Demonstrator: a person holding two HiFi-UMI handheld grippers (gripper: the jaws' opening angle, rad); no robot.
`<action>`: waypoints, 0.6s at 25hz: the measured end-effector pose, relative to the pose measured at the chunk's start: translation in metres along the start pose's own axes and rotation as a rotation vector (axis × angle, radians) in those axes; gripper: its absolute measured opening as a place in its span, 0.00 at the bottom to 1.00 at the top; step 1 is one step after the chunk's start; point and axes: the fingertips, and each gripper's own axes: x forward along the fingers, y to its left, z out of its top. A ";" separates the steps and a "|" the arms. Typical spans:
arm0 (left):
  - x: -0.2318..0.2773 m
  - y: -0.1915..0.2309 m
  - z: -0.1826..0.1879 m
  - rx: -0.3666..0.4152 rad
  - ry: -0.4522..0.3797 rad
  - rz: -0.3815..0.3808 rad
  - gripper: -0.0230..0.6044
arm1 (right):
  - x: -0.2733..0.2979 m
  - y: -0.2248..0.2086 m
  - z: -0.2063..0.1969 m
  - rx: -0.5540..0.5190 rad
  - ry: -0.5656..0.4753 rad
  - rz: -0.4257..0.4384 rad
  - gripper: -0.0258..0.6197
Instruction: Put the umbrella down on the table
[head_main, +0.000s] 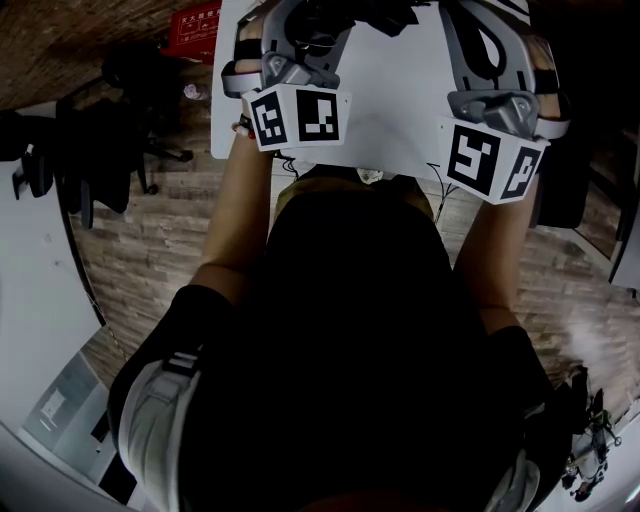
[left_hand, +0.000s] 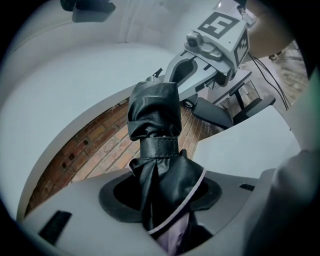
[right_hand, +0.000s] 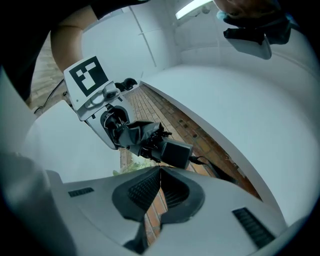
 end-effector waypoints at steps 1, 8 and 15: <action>0.003 -0.001 -0.005 -0.005 0.005 -0.008 0.38 | 0.002 0.001 0.000 0.000 0.003 0.002 0.09; 0.022 -0.013 -0.035 -0.043 0.058 -0.053 0.38 | 0.014 0.008 -0.009 0.006 0.030 0.020 0.09; 0.035 -0.024 -0.047 -0.040 0.107 -0.084 0.38 | 0.017 0.013 -0.014 0.015 0.030 0.035 0.09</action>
